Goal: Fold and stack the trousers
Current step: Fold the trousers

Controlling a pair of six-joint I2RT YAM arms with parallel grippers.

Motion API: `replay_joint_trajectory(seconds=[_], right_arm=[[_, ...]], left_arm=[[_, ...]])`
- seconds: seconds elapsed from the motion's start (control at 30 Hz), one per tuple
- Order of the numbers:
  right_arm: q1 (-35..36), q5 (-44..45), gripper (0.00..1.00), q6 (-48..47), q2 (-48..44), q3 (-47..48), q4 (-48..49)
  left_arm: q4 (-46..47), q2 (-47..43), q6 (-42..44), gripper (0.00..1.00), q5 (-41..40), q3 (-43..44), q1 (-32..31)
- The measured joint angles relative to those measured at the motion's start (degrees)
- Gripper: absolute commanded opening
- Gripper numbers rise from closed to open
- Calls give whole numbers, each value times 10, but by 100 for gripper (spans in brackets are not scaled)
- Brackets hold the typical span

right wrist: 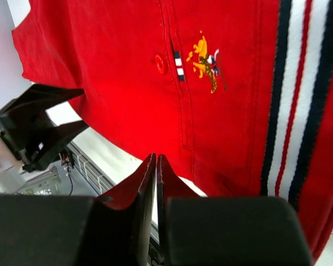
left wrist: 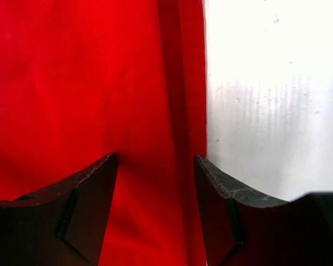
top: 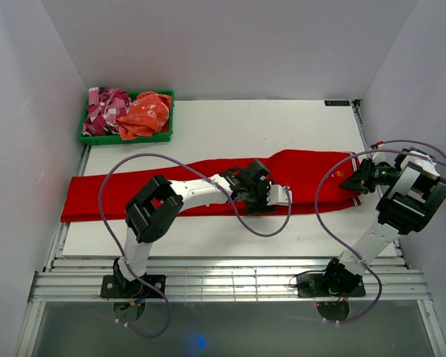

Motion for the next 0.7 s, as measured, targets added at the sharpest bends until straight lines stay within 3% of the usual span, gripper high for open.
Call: replay_joint_trajectory(seconds=[0.13, 0.17, 0.4, 0.7], right_arm=[[0, -3, 8, 0, -1, -4, -8], [0, -4, 8, -1, -2, -4, -10], [0, -17, 8, -35, -10, 2, -58], [-8, 5, 8, -120, -48, 2, -115]], left_arm=[[14, 19, 0, 54, -19, -1, 0], [18, 19, 0, 42, -25, -2, 0], [68, 0, 7, 0, -68, -43, 0], [75, -128, 35, 0, -97, -155, -4]])
